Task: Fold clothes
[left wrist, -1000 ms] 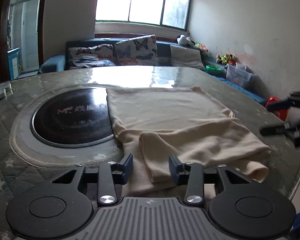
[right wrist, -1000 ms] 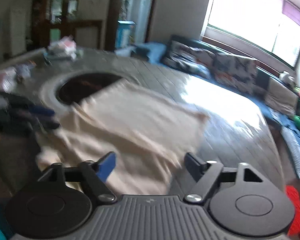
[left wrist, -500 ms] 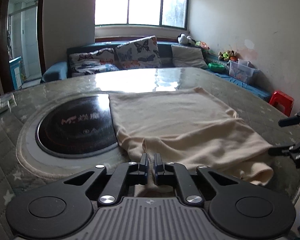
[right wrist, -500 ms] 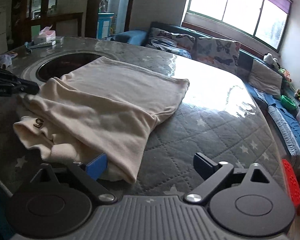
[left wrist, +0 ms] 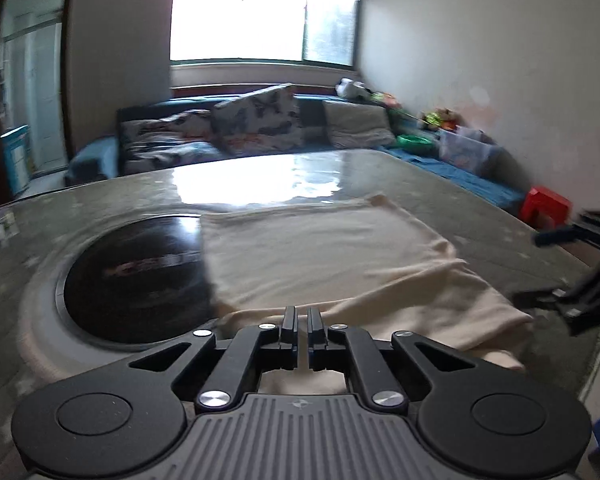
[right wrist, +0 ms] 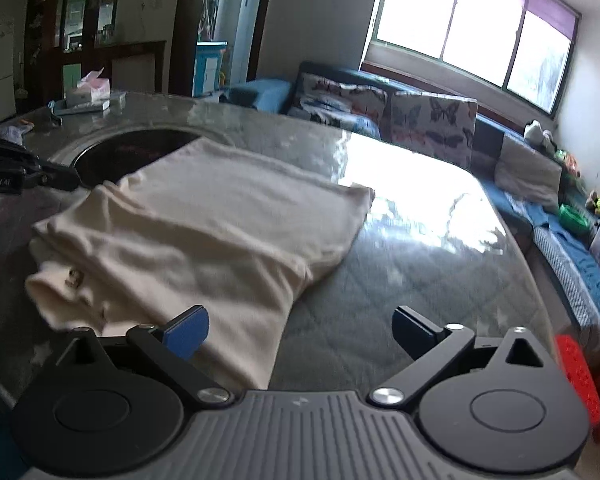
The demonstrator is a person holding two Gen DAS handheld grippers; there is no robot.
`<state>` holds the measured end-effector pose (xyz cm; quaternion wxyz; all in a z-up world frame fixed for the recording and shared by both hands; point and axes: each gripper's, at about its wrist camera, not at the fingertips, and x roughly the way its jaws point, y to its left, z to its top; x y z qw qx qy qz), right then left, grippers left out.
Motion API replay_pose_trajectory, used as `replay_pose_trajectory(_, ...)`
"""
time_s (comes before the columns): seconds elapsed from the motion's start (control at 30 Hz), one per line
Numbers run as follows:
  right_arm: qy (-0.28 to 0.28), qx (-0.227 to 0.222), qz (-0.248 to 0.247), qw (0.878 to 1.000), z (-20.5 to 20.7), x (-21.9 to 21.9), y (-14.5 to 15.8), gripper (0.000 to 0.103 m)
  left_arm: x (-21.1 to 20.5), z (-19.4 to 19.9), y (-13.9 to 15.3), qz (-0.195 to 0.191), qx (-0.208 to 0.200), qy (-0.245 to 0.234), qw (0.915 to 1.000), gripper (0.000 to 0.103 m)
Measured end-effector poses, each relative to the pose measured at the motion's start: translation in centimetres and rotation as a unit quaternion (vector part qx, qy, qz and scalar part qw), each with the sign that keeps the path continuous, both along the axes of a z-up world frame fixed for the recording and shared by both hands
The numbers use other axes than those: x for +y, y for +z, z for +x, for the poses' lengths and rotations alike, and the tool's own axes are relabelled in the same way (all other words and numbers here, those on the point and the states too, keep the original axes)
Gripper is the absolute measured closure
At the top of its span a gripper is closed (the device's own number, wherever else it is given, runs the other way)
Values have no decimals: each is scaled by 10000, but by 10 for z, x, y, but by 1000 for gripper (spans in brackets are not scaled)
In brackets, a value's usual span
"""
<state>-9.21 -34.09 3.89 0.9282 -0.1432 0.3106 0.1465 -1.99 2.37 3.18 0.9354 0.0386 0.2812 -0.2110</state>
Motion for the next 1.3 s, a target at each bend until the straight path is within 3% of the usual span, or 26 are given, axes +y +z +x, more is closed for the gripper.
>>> replay_pose_trajectory(0.1, -20, -87, -26, 10000, 14, 8, -2, 2, -10, 13, -9, 85, 92, -39, 9999, 91)
replay_pose_trajectory(0.4, -140, -106, -17, 9998, 60, 23, -21, 0, 3, 23, -23, 367, 138, 258, 9989, 91)
replay_pose_trajectory(0.47, -194, -57, 16, 9998, 62, 20, -24, 0, 8, 22, -23, 463, 86, 363, 9982, 86)
replay_pose_trajectory(0.5, -221, -33, 35, 9997, 63, 18, -26, 0, 11, 21, -23, 467, 90, 414, 9980, 78)
replay_pose_trajectory(0.6, -304, 39, 93, 9995, 66, 13, -29, 0, 16, 18, -18, 381, 42, 479, 9981, 78)
replay_pose_trajectory(0.77, -270, -98, 123, 9995, 67, 17, -23, 0, 2, 13, -11, 360, -143, 101, 9992, 78)
replay_pose_trajectory(0.93, 241, -175, -33, 9996, 60, 42, -21, 0, 1, 27, -22, 557, 60, 147, 9983, 78)
replay_pose_trajectory(1.3, 1370, -141, -290, 9901, 46, 105, -24, 0, 17, 24, -21, 401, 112, 214, 9989, 71)
